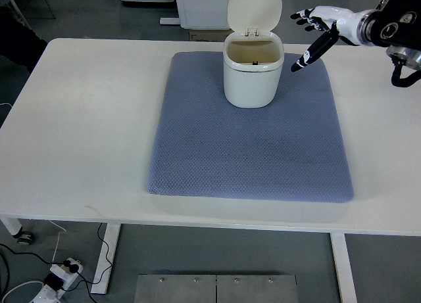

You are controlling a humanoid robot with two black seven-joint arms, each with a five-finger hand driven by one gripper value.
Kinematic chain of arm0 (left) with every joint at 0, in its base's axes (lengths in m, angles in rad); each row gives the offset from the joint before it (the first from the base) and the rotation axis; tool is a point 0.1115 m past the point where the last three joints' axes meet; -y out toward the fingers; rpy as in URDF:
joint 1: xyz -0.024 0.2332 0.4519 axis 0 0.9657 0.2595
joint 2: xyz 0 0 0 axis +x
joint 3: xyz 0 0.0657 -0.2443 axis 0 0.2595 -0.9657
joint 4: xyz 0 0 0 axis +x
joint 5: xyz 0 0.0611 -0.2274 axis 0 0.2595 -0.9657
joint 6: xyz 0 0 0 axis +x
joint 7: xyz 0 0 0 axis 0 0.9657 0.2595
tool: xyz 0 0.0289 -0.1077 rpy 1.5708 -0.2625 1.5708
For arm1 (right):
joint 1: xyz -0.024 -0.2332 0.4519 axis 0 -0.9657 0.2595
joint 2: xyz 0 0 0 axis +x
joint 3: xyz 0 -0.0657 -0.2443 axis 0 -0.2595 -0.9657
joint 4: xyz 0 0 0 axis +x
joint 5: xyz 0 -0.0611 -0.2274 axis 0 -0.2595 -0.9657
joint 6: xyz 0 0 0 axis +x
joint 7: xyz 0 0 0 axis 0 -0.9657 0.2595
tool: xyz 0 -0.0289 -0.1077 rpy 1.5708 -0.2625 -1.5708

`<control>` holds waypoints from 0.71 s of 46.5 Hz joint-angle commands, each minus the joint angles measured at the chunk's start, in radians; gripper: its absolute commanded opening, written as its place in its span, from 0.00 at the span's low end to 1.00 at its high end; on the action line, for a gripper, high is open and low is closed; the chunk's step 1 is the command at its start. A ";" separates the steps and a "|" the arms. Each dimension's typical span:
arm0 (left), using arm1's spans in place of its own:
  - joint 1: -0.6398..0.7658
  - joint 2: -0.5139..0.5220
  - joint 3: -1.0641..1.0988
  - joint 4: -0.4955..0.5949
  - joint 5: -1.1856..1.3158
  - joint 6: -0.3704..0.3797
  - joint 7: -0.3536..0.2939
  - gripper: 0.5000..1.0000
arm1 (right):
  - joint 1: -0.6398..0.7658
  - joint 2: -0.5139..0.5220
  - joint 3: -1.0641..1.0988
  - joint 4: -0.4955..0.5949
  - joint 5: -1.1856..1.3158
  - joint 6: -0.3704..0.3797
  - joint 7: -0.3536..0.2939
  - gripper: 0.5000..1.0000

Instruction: Put lemon in trash with right hand

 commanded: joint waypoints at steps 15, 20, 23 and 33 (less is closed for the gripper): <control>-0.001 0.000 0.000 0.000 0.000 0.000 0.000 1.00 | -0.020 -0.109 0.072 0.006 0.011 -0.014 0.010 1.00; 0.000 0.000 0.000 0.000 0.000 0.000 0.000 1.00 | -0.079 -0.134 0.144 0.000 0.015 -0.021 0.010 1.00; 0.000 0.000 0.000 0.000 0.000 0.000 0.000 1.00 | -0.108 -0.140 0.189 -0.006 0.017 -0.032 0.010 1.00; 0.000 0.000 0.000 0.000 0.000 0.000 0.000 1.00 | -0.227 -0.138 0.357 -0.060 0.081 -0.113 0.014 1.00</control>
